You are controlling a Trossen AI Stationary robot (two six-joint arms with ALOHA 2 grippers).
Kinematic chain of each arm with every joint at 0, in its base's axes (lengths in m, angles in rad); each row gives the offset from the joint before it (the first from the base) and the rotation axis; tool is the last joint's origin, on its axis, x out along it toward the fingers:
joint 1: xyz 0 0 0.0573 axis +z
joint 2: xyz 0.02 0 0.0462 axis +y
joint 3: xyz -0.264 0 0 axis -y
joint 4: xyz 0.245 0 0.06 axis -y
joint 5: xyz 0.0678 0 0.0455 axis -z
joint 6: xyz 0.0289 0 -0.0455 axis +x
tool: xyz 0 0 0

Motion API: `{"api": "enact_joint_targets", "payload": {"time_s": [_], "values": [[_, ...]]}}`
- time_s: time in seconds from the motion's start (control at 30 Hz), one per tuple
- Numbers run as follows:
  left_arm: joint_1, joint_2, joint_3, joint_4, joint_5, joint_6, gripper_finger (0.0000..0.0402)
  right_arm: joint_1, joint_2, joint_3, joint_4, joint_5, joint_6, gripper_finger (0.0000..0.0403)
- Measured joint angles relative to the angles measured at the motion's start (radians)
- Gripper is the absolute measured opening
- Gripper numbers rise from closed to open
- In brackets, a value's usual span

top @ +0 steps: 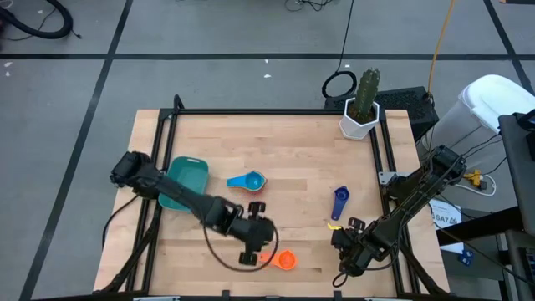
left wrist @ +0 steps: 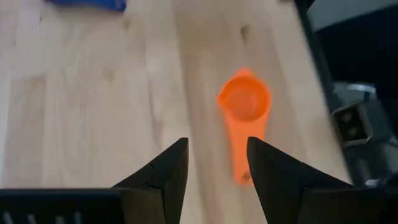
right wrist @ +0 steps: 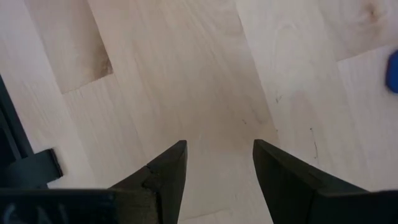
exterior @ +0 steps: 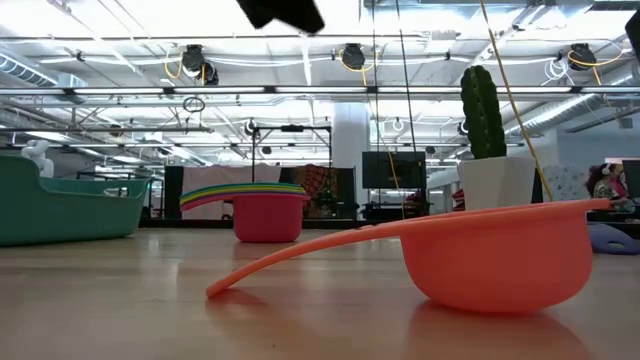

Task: Nest measuring cups in basket
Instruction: Stack the orange measuring cup into the light blue measuring cup

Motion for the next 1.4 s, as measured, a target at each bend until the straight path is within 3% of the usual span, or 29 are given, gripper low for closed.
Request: {"api": "enact_joint_targets", "payload": {"time_s": [0.37, 0.77, 1.0, 1.4], "values": [[-0.071, 0.21, 0.0, 0.159, -0.007, -0.077, 0.0168, 0.0, -0.001, 0.0, 0.019, -0.032, -0.005, 0.0176], [-0.133, 0.219, 0.001, 0.285, 0.014, -0.091, 0.0168, -0.008, 0.0, 0.0, 0.078, 0.025, 0.021, 0.0176], [-0.134, 0.266, 0.0, 0.354, -0.046, -0.031, 0.0168, -0.054, 0.0, 0.0, 0.135, 0.025, -0.007, 0.0176], [-0.085, 0.333, 0.0, 0.397, -0.073, 0.066, 0.0168, -0.161, -0.06, 0.0, -0.15, 0.008, -0.023, 0.0176]]}}
